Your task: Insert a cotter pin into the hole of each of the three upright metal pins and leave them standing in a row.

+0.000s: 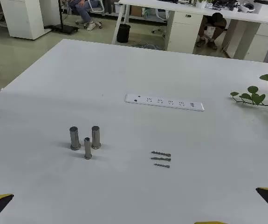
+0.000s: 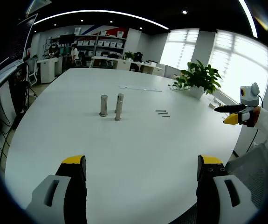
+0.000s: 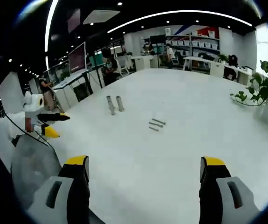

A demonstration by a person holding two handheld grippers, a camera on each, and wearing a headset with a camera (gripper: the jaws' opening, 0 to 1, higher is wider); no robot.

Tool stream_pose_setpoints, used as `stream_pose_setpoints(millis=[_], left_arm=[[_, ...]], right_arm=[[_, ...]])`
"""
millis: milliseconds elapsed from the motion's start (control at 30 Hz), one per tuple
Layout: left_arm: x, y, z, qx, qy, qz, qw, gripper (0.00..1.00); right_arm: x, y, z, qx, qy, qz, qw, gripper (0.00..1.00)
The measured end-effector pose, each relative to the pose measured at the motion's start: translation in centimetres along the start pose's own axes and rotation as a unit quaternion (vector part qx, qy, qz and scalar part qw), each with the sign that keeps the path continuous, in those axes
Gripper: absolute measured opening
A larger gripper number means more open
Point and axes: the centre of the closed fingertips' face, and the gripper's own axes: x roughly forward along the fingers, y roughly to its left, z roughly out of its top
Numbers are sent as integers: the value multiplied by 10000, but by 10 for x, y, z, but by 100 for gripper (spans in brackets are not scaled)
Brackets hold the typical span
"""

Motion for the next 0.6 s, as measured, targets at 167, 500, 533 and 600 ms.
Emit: stream_pose_setpoints(millis=[167, 500, 533, 600], left_arm=[[2, -1, 1, -36, -30, -2, 10000, 92], [3, -5, -7, -123, 31, -44, 9999, 96], [3, -5, -7, -142, 25, -47, 9999, 96], [4, -7, -8, -156, 29, -56, 9999, 97]], right_arm=[[-6, -8, 16, 282, -355, 20, 9990, 98], [-7, -9, 17, 424, -431, 21, 9982, 98], [-7, -9, 17, 422, -424, 19, 9982, 98], [-7, -9, 16, 457, -434, 20, 9980, 98]])
